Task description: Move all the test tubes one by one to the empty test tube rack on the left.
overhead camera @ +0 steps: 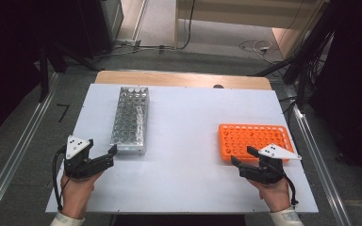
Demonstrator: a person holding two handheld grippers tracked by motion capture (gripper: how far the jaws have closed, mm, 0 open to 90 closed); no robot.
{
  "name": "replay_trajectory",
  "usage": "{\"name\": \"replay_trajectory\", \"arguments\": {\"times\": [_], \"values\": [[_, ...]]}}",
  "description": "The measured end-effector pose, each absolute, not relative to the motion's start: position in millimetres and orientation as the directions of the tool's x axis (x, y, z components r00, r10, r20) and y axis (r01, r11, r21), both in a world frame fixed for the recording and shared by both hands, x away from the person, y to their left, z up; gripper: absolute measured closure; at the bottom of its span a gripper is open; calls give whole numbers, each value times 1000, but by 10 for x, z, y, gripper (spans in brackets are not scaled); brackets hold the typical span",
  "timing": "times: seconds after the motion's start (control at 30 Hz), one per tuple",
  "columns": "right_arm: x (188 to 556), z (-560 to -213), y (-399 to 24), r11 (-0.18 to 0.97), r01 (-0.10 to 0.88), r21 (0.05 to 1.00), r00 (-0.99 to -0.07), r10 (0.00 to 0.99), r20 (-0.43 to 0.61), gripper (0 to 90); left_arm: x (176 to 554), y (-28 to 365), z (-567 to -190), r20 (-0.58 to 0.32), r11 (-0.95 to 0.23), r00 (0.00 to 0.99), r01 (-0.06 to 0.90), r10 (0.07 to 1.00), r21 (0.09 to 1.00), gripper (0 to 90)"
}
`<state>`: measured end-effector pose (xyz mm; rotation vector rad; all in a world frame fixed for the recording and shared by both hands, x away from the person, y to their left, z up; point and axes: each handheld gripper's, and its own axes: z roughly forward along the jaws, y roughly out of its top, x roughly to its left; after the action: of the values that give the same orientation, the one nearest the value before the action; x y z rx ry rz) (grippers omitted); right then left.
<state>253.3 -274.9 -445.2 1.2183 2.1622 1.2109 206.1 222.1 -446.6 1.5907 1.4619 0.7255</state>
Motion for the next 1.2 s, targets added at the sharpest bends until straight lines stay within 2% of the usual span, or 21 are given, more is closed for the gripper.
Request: {"name": "replay_trajectory", "arguments": {"times": [0.47,1.0,1.2], "values": [[2465,-4480,-3109,213,518,828,-487,869,81,234,1999,2311,-4501,-95,17,132,498,987,867,161],[2429,-4669,-3762,147,583,799,-294,955,39,234,1990,2459,-4608,-93,43,74,506,993,861,161],[2420,-4766,-3888,129,613,780,-265,963,49,231,1998,2478,-4660,-97,51,62,519,993,853,161]]}}
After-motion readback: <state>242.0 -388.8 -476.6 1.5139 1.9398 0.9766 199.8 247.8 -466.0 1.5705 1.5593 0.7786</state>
